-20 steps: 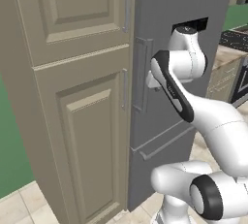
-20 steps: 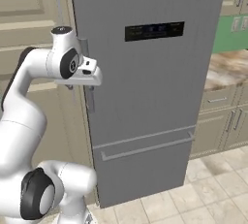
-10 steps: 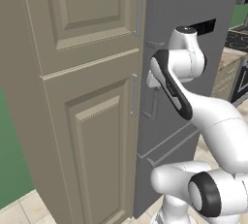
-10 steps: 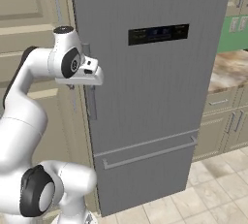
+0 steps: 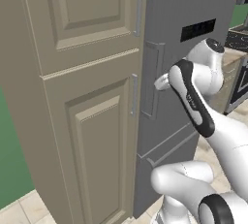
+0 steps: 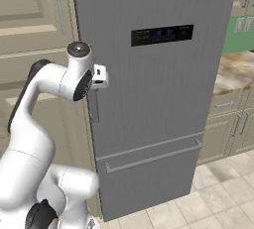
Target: There is a bowl on the dining counter. Grab a lemon wedge from the fridge and place it in the bowl. Then get the liquor bottle and glass cup from the cabinet and place them next to the bowl.
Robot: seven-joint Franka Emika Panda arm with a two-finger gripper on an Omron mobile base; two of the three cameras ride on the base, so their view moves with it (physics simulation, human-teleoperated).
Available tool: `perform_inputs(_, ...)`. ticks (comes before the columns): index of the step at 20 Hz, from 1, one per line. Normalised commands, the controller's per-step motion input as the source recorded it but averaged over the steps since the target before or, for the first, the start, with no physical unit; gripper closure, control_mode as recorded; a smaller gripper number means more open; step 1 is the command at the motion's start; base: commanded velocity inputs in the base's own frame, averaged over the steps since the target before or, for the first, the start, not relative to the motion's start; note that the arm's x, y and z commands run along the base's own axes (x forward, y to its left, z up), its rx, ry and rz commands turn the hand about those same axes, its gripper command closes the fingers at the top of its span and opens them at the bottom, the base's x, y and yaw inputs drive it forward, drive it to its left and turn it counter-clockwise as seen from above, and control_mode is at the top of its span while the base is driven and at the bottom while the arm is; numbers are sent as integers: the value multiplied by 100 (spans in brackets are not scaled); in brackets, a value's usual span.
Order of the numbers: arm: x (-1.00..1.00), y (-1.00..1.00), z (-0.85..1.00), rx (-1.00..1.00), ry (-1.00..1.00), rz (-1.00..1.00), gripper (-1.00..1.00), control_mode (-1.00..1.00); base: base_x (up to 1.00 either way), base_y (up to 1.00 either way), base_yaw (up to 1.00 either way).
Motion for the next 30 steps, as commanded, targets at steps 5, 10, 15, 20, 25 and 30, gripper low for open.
perform_inputs(5,20,-9,-13,17,-36,21,-100,-100,0,0,0)
perform_inputs(10,24,-5,-3,12,-27,5,-100,-100,0,0,0)
perform_inputs(15,12,0,-3,5,-27,0,-100,-100,0,0,0)
perform_inputs(20,4,0,-14,0,-38,0,-100,-100,0,0,0)
perform_inputs(25,19,0,-1,0,-25,-2,-100,-100,0,0,0)
perform_inputs(30,27,17,1,0,-4,-4,-100,-100,0,0,0)
